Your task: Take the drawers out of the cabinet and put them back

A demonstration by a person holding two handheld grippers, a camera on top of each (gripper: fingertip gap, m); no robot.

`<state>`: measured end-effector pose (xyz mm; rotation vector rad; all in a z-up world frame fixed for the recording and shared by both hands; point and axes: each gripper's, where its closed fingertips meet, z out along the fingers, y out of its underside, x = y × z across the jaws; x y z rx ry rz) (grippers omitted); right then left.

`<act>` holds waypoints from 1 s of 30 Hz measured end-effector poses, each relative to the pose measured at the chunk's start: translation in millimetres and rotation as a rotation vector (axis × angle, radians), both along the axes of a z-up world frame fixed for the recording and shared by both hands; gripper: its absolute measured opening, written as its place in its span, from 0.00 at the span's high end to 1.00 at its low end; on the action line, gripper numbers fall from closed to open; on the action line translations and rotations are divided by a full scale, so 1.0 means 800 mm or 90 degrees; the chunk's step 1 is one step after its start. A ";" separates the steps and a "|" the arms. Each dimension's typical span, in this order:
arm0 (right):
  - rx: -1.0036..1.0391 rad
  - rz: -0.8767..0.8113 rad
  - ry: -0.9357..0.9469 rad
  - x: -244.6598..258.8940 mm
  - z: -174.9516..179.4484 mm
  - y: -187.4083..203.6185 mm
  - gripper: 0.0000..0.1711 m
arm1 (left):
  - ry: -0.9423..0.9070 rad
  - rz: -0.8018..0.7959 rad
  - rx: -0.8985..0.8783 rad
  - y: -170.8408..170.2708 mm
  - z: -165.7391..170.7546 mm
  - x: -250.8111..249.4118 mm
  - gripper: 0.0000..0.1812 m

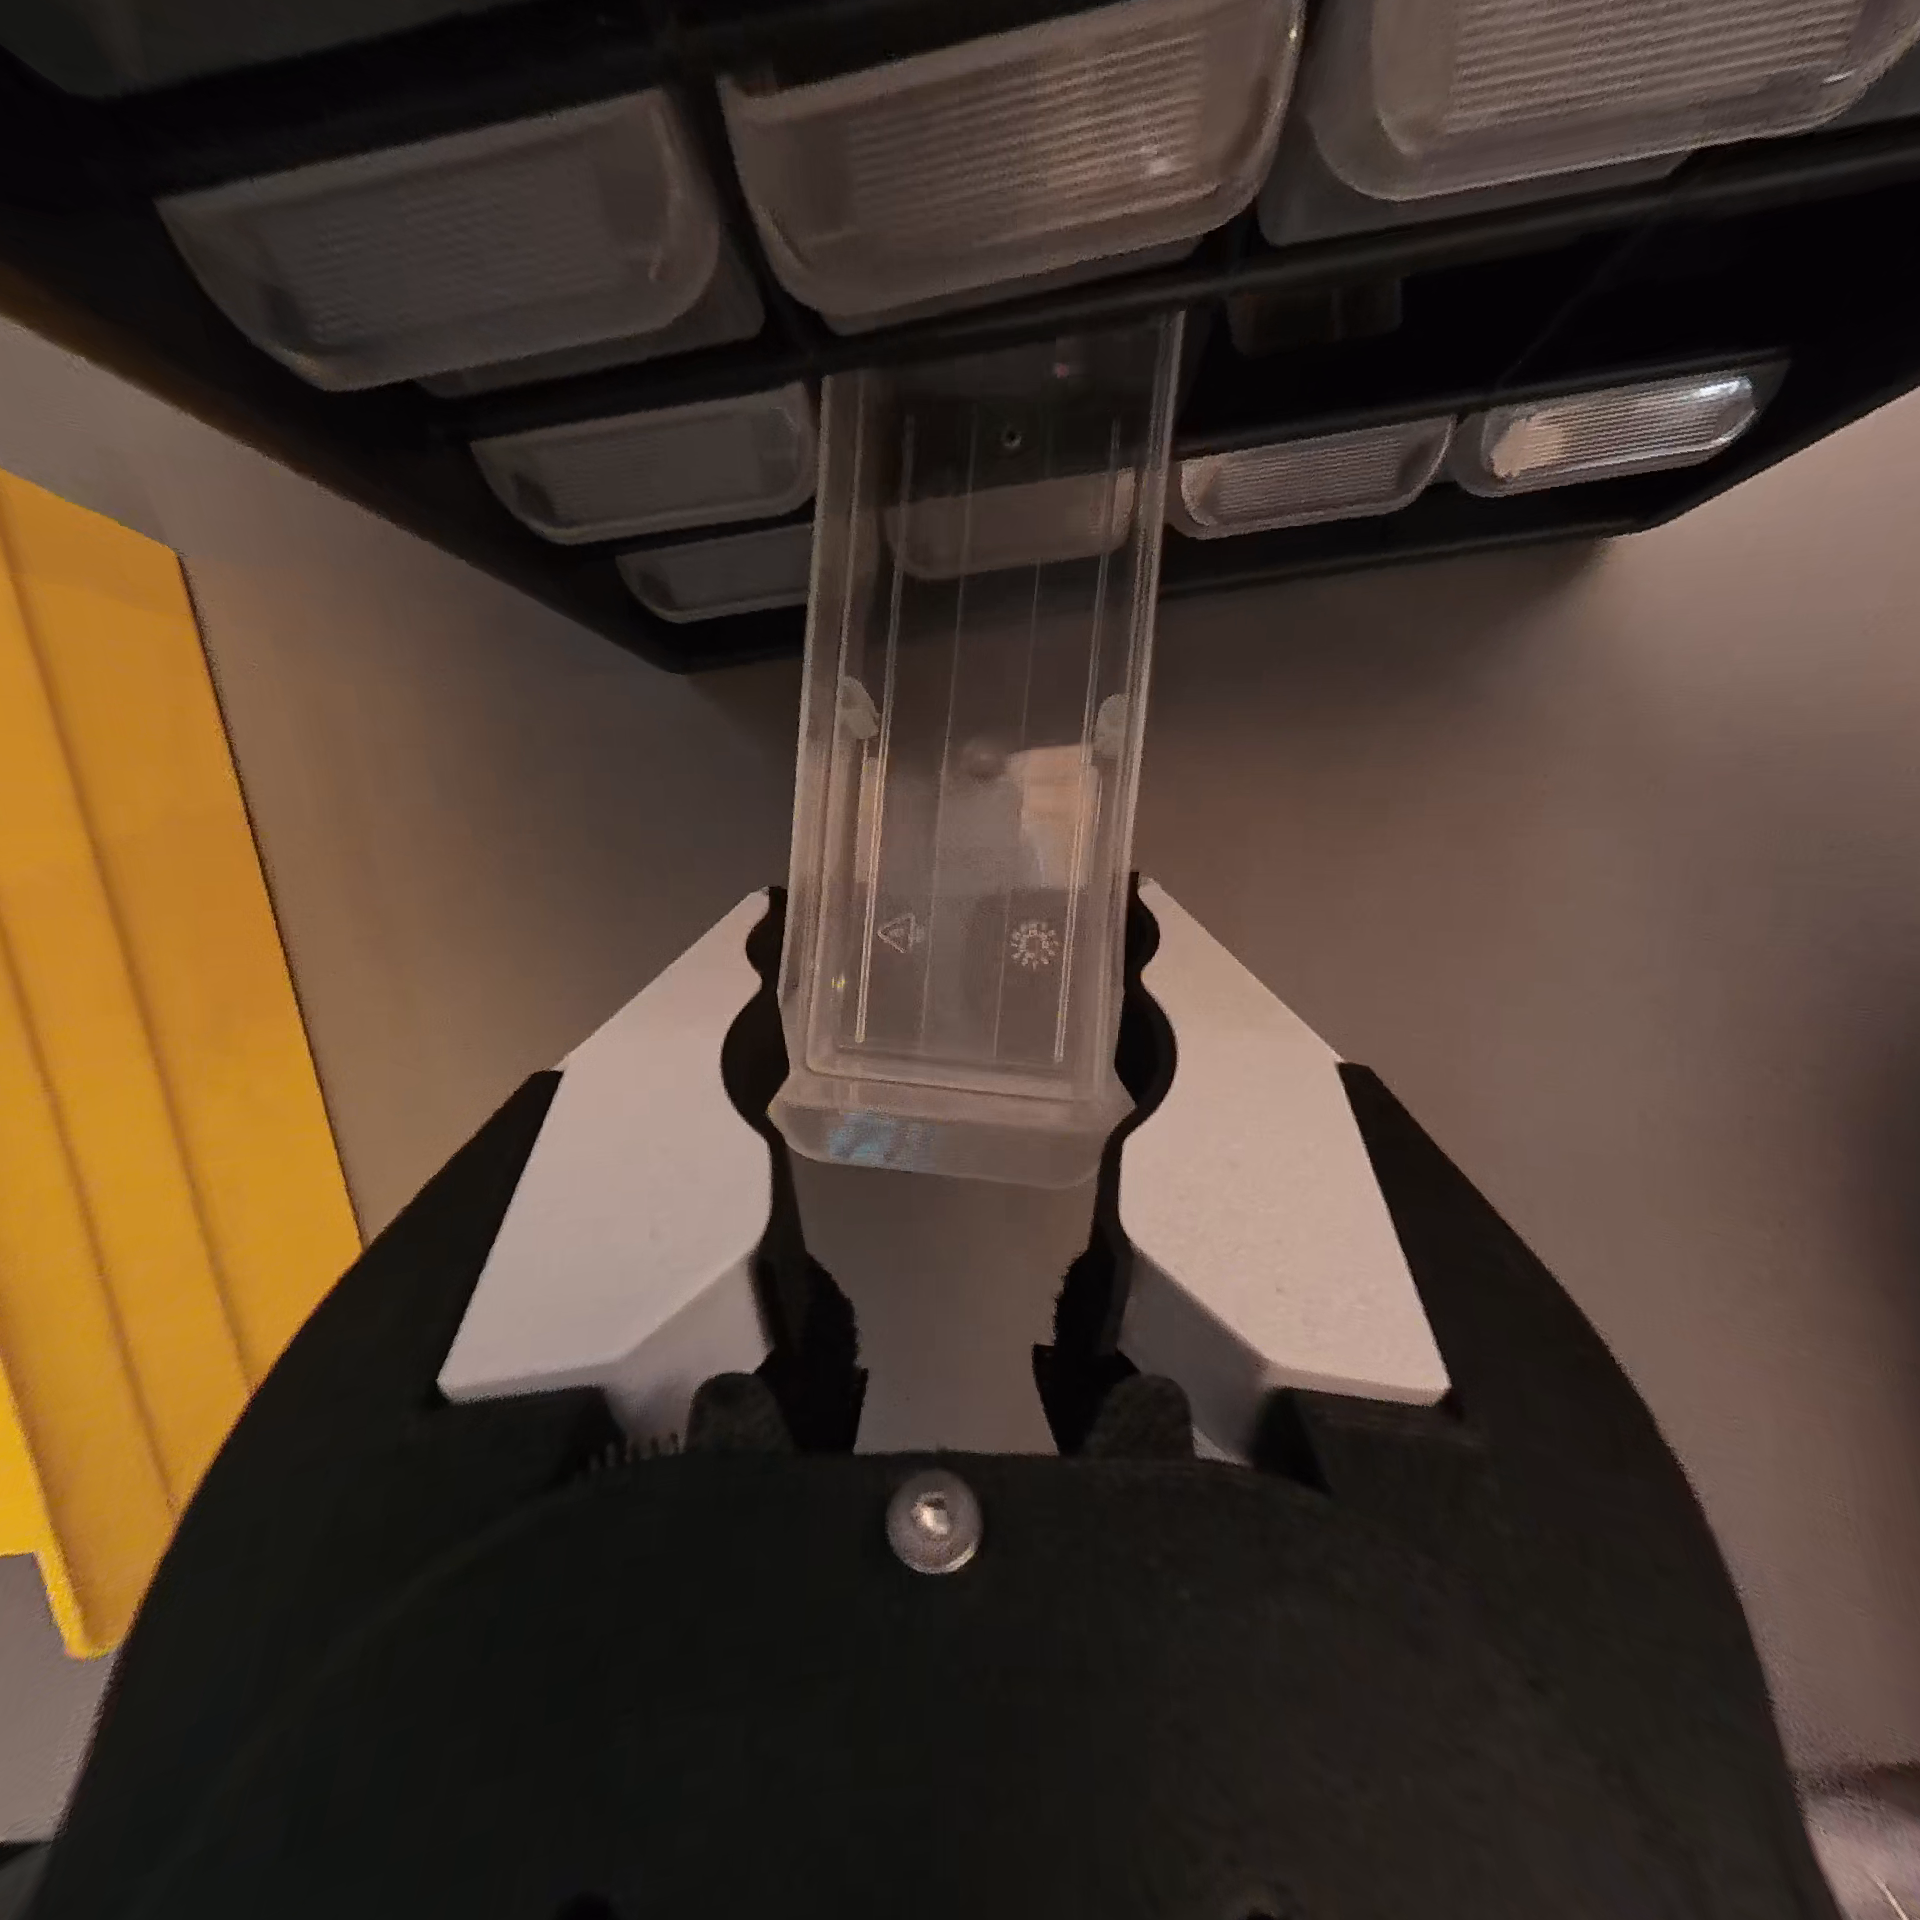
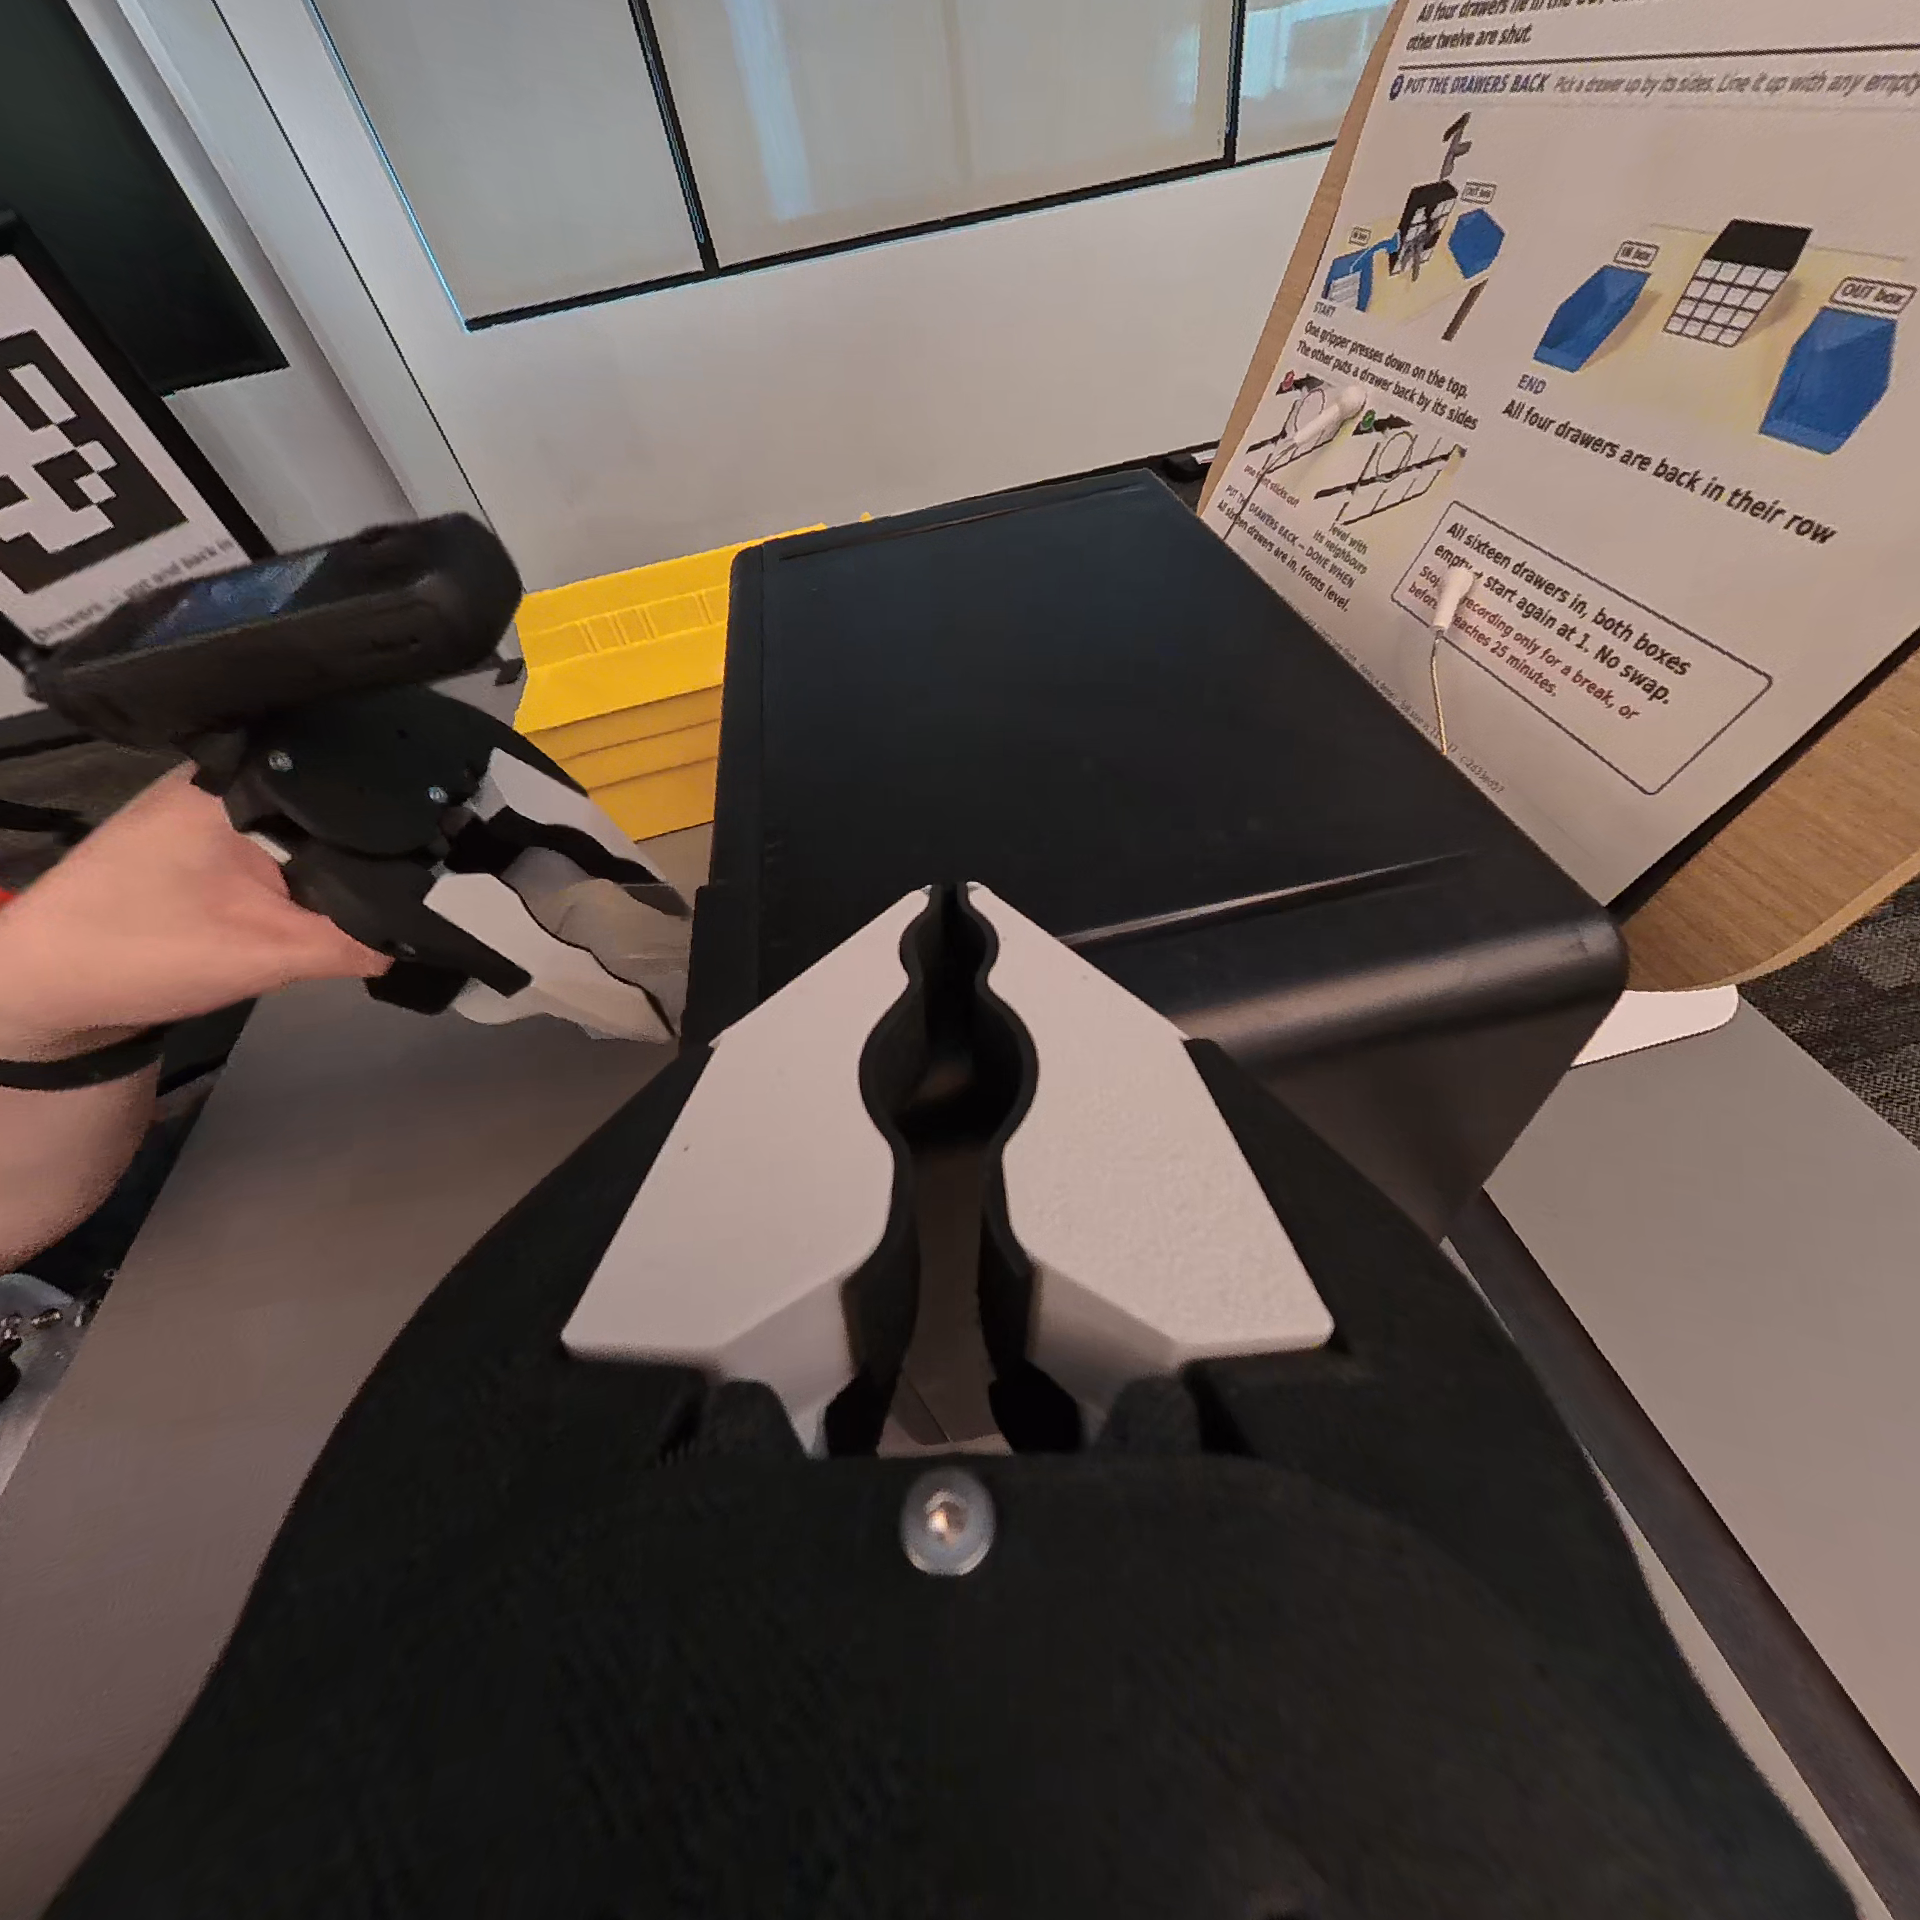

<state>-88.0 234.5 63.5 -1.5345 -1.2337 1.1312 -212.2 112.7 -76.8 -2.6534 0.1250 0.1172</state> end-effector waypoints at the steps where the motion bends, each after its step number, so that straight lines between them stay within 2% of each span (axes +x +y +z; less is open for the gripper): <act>1: -0.001 0.000 0.000 0.000 0.000 0.000 1.00 | 0.007 -0.005 0.015 0.004 -0.002 0.003 0.66; 10: -0.002 0.000 0.001 0.000 0.000 0.000 1.00 | -0.017 -0.023 0.126 0.040 -0.007 0.028 0.64; 12: -0.002 0.000 0.001 0.000 0.000 0.000 1.00 | -0.023 -0.043 0.147 0.039 -0.002 0.033 0.59; 15: -0.003 0.000 0.002 0.000 0.000 0.000 1.00 | 0.002 -0.102 0.208 0.028 0.016 0.035 0.52; 17: -0.004 0.001 0.003 0.000 0.000 0.000 1.00 | 0.031 -0.168 0.262 0.014 0.029 0.039 0.52; 19: -0.005 0.002 0.004 0.000 0.000 0.000 1.00 | 0.065 -0.246 0.308 -0.005 0.036 0.047 0.58; 22: -0.009 0.004 0.007 0.000 0.000 0.000 1.00 | 0.182 -0.312 0.363 -0.022 0.038 0.038 0.63; 27: -0.014 0.004 0.010 0.000 0.000 0.000 1.00 | 0.380 -0.387 0.395 -0.027 0.016 0.021 0.69; 28: -0.015 0.004 0.010 0.000 0.000 0.000 1.00 | 0.414 -0.407 0.403 -0.029 0.012 0.022 0.72; 30: -0.017 0.005 0.011 0.000 0.000 0.000 1.00 | 0.489 -0.428 0.439 -0.029 0.014 0.022 0.84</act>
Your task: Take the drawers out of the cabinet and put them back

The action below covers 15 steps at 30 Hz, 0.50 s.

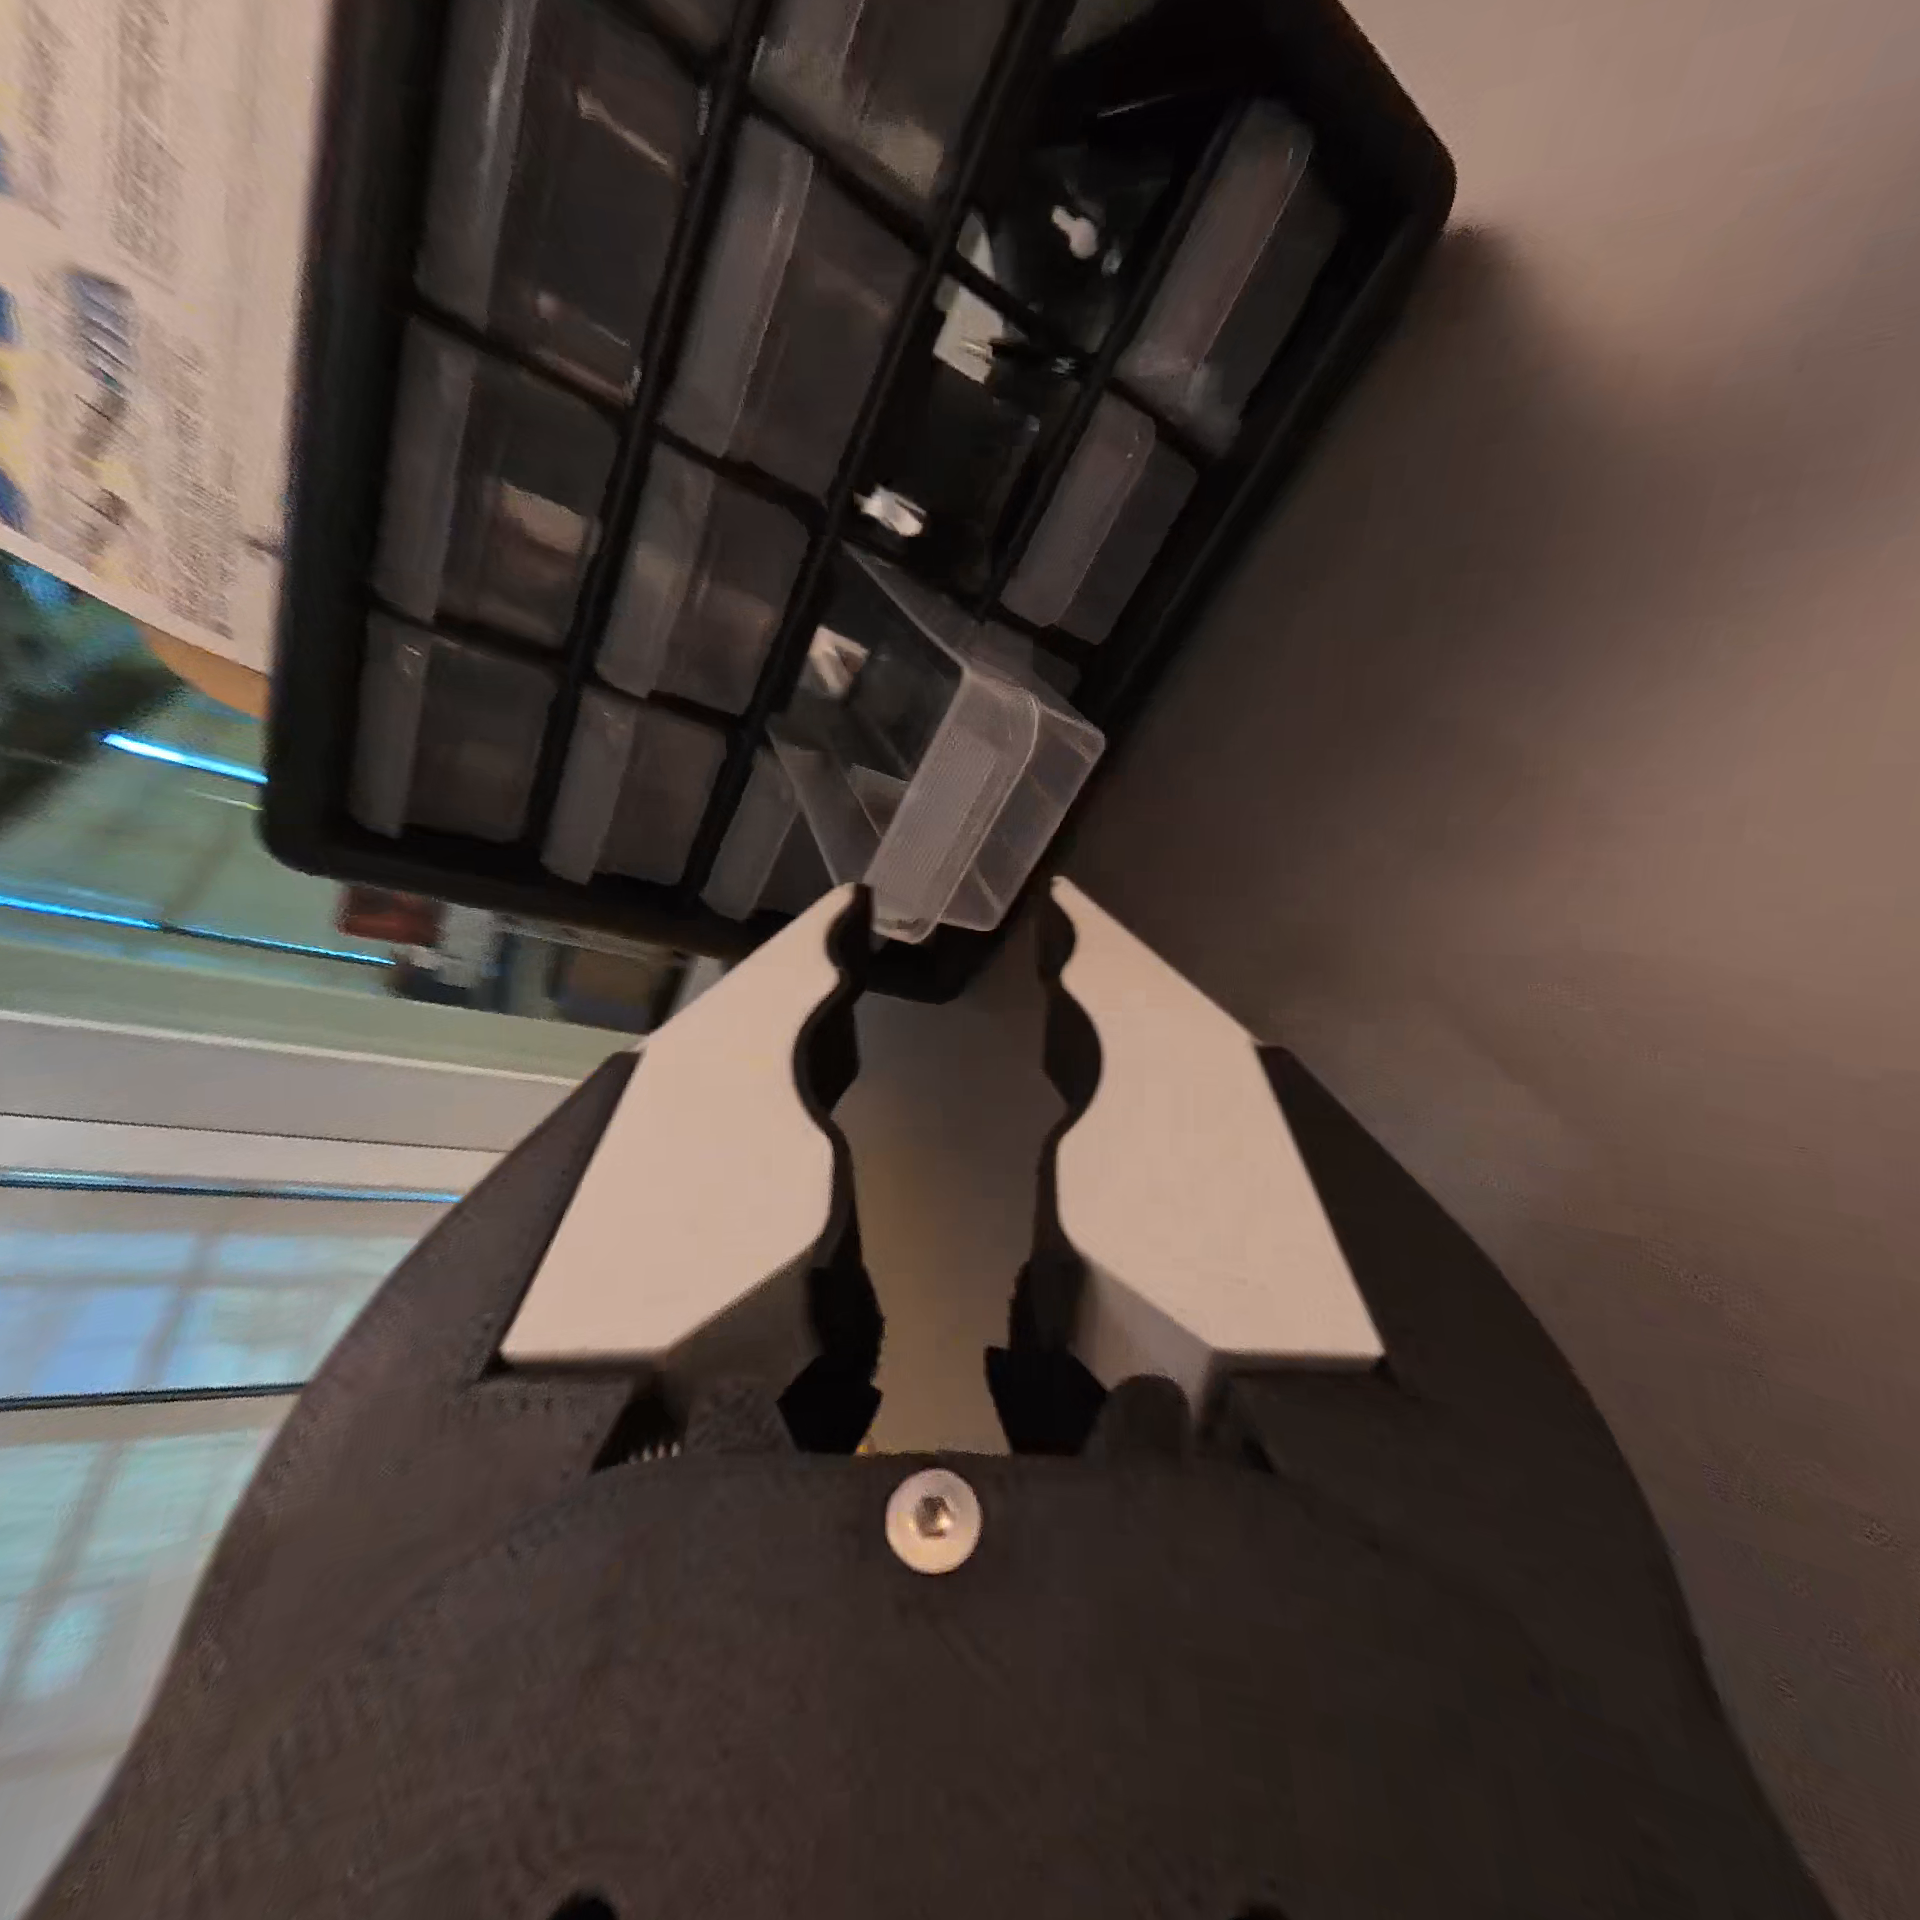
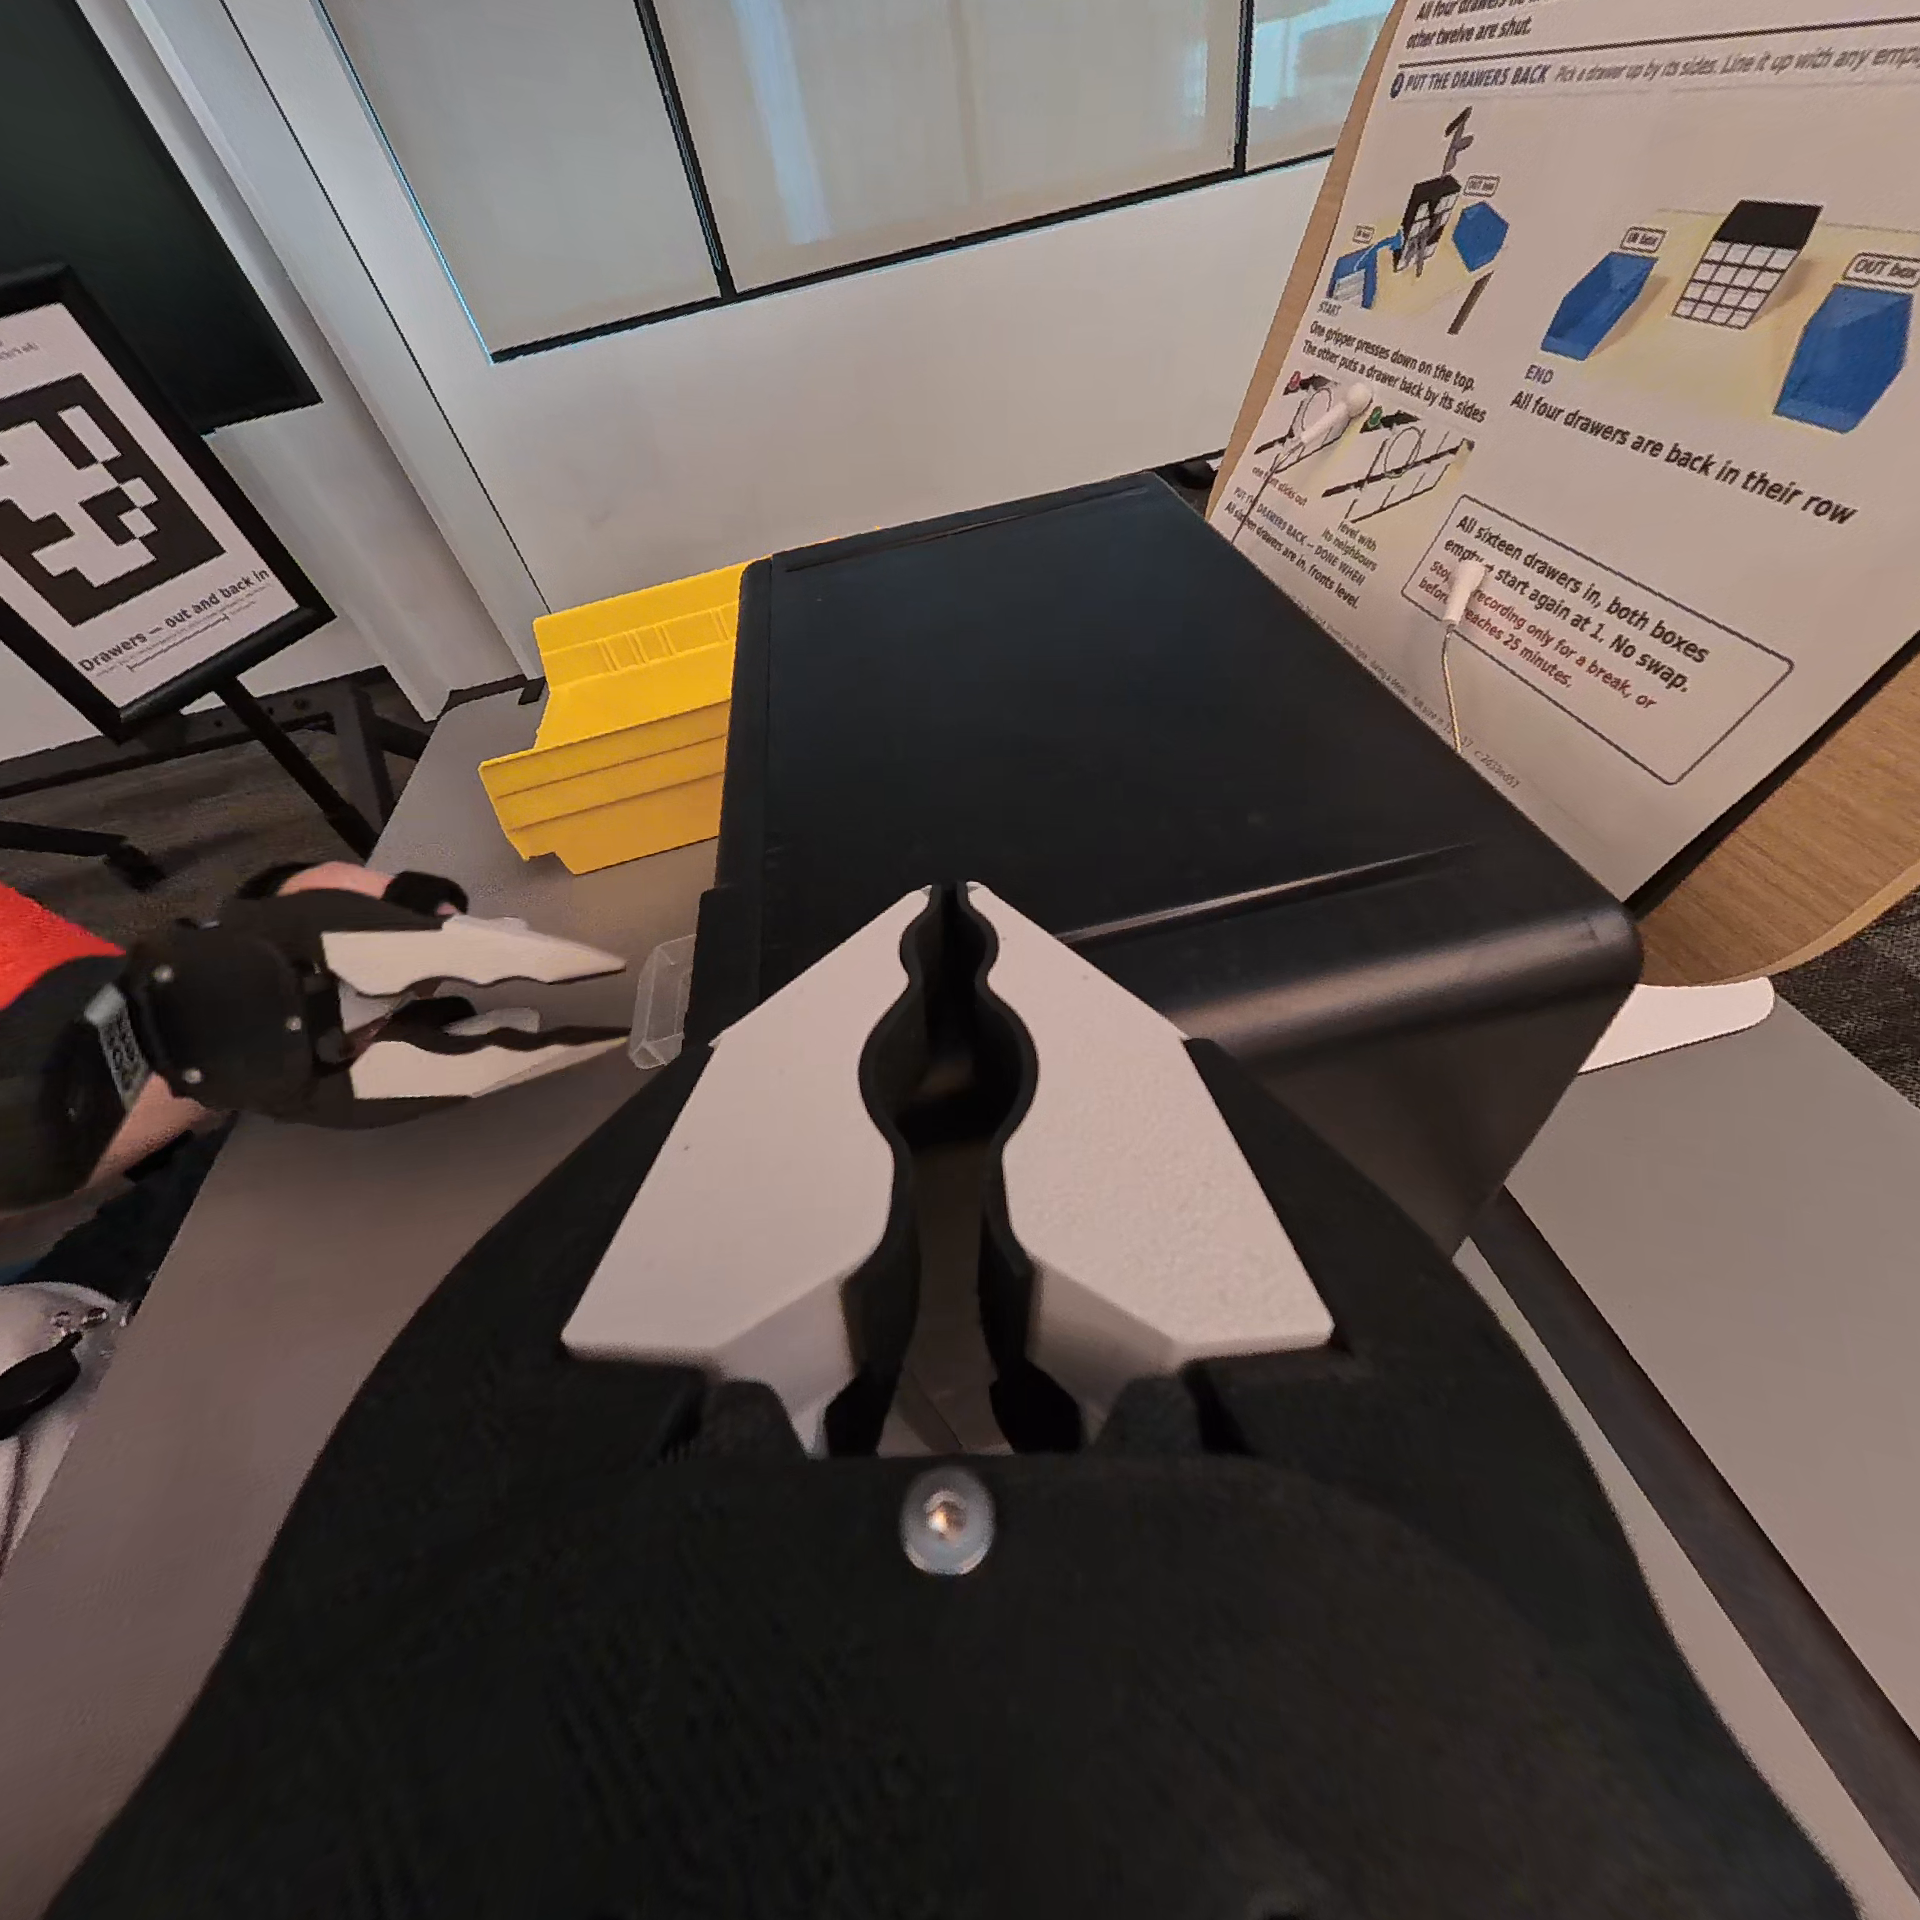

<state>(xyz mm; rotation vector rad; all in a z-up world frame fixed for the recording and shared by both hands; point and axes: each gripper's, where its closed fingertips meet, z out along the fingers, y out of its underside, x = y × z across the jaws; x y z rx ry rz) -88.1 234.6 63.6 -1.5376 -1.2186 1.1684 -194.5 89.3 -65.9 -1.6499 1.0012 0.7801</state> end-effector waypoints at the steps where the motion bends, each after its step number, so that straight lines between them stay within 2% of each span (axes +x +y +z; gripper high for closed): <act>1: 0.000 0.001 0.000 0.000 0.000 0.000 1.00 | 0.023 -0.002 0.027 0.000 0.004 0.000 0.88; 4: -0.003 0.003 0.003 0.000 0.000 0.000 1.00 | 0.051 -0.017 0.043 0.003 0.002 0.005 0.95; 10: -0.005 0.005 0.005 0.000 0.000 0.000 1.00 | 0.057 -0.015 0.045 0.015 0.003 0.003 0.95; 15: -0.005 0.005 0.005 0.000 0.000 0.000 1.00 | 0.070 0.001 0.040 0.039 0.003 -0.003 1.00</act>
